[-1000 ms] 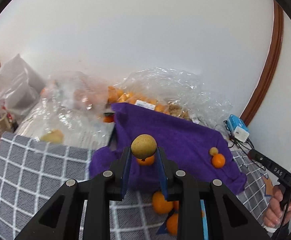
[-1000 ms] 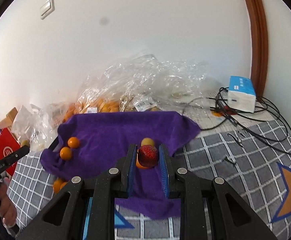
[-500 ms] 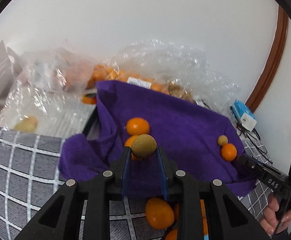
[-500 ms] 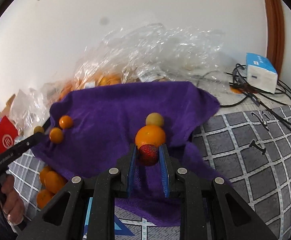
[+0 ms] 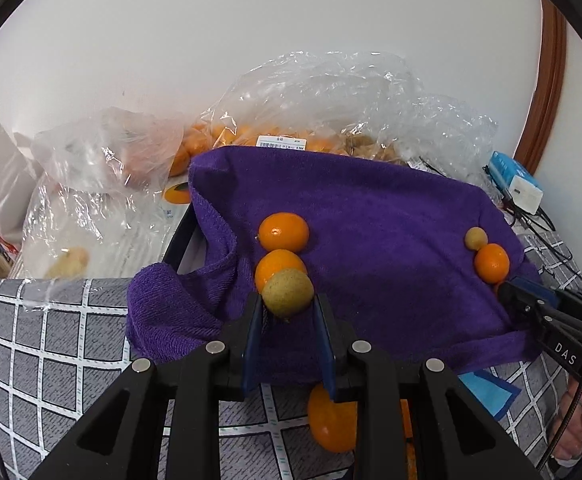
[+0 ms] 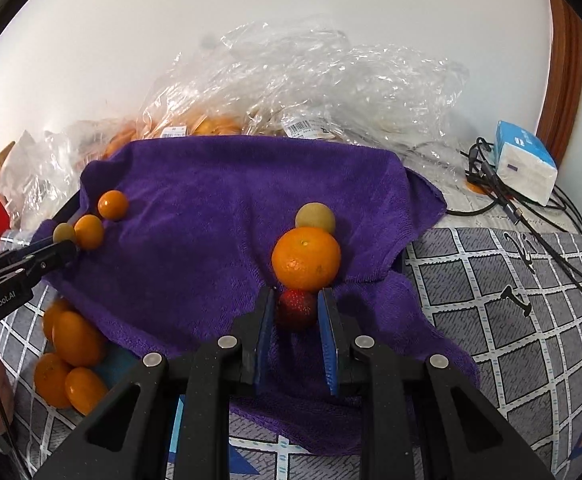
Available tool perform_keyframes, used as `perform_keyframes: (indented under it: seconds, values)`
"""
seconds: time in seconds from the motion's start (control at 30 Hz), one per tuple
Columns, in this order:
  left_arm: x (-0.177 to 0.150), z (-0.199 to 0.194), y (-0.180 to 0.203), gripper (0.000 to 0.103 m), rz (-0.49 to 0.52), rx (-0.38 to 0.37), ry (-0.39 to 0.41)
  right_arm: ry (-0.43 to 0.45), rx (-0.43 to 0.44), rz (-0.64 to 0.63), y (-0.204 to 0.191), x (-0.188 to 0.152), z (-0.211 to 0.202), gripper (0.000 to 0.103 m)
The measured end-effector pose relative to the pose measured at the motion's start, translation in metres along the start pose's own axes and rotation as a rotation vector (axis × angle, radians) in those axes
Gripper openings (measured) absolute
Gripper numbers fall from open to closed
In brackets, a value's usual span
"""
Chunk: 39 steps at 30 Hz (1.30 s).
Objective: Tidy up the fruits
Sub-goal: 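Lower both fruits onto the purple towel and open both grippers, then withdraw both open grippers from the towel back toward the pile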
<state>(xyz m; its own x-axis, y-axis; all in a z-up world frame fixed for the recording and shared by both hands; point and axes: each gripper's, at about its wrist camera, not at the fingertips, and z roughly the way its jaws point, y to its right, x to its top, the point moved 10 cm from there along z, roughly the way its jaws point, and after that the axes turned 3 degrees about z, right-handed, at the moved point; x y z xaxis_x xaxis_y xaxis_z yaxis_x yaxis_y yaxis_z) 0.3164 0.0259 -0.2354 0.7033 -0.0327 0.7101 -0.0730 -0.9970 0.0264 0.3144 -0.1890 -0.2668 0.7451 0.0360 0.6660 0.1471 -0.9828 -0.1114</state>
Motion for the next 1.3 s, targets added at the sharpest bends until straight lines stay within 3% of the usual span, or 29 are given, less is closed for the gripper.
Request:
perform_keyframes:
  seconds: [0.07, 0.17, 0.3, 0.4, 0.67, 0.9, 1.0, 1.23, 1.3]
  values:
    - [0.000, 0.000, -0.001, 0.025, -0.002, -0.002, 0.000, 0.011, -0.010, -0.007, 0.001, 0.001, -0.001, 0.026]
    - [0.000, 0.000, 0.000, 0.026, -0.006, -0.015, -0.004, 0.020, -0.009, -0.005, 0.001, 0.002, -0.003, 0.042]
    - [0.001, -0.003, 0.003, 0.040, -0.014, -0.046, -0.003, 0.051, -0.024, 0.002, 0.004, 0.004, -0.009, 0.053]
    - [0.004, -0.009, 0.005, 0.050, -0.023, -0.058, 0.024, 0.070, -0.019, 0.004, 0.003, 0.007, -0.014, 0.054]
    - [0.014, -0.022, -0.005, 0.050, -0.080, -0.027, 0.103, 0.119, -0.046, -0.047, -0.005, 0.010, -0.030, 0.054]
    - [0.023, -0.037, -0.014, 0.050, -0.153, -0.073, 0.161, 0.147, -0.045, 0.048, 0.005, 0.021, -0.060, 0.054]
    - [0.026, -0.046, -0.014, 0.050, -0.170, -0.115, 0.181, 0.147, -0.045, 0.069, 0.011, 0.016, -0.077, 0.054]
    - [0.036, -0.073, -0.013, 0.050, -0.162, -0.134, 0.234, 0.108, -0.034, 0.065, 0.012, -0.014, -0.102, 0.054]
    - [0.032, -0.080, -0.012, 0.050, -0.141, -0.117, 0.198, 0.097, -0.028, 0.065, 0.010, -0.021, -0.107, 0.054]
